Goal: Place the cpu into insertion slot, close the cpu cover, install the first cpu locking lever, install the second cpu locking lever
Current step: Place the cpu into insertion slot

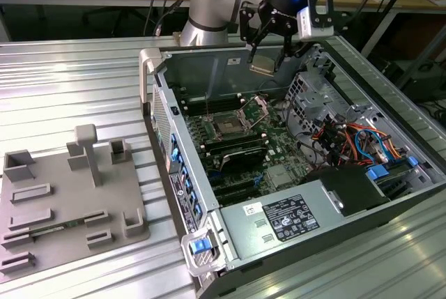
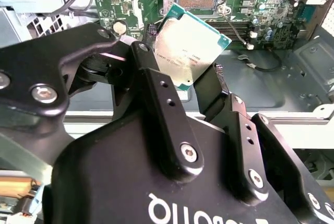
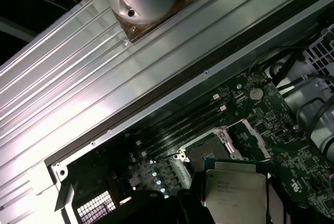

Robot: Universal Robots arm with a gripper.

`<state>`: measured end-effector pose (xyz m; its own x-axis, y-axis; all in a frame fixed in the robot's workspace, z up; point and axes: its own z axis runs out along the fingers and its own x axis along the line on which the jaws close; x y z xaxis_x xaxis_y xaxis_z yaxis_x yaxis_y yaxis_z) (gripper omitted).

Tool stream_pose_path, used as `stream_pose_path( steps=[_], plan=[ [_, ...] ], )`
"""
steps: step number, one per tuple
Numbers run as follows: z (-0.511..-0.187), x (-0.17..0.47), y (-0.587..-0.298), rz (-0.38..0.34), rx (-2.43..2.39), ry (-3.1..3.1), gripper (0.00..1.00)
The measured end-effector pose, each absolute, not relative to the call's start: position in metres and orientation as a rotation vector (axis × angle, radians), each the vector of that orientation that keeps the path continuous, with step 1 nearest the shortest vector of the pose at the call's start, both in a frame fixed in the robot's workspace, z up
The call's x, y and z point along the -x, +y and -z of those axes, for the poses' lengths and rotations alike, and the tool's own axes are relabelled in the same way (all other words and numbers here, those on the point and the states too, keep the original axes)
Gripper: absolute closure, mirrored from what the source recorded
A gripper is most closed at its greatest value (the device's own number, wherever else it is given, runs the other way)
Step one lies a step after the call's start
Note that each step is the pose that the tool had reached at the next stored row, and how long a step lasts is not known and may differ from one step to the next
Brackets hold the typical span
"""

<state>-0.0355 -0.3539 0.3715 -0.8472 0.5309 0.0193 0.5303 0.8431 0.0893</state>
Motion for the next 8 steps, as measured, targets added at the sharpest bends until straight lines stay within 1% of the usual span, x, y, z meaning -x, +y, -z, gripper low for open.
stream_pose_path(
  steps=[8],
  plan=[
    [-0.3710,0.0356,-0.3540,-0.143,-0.966,2.977,0.45]
  ],
)
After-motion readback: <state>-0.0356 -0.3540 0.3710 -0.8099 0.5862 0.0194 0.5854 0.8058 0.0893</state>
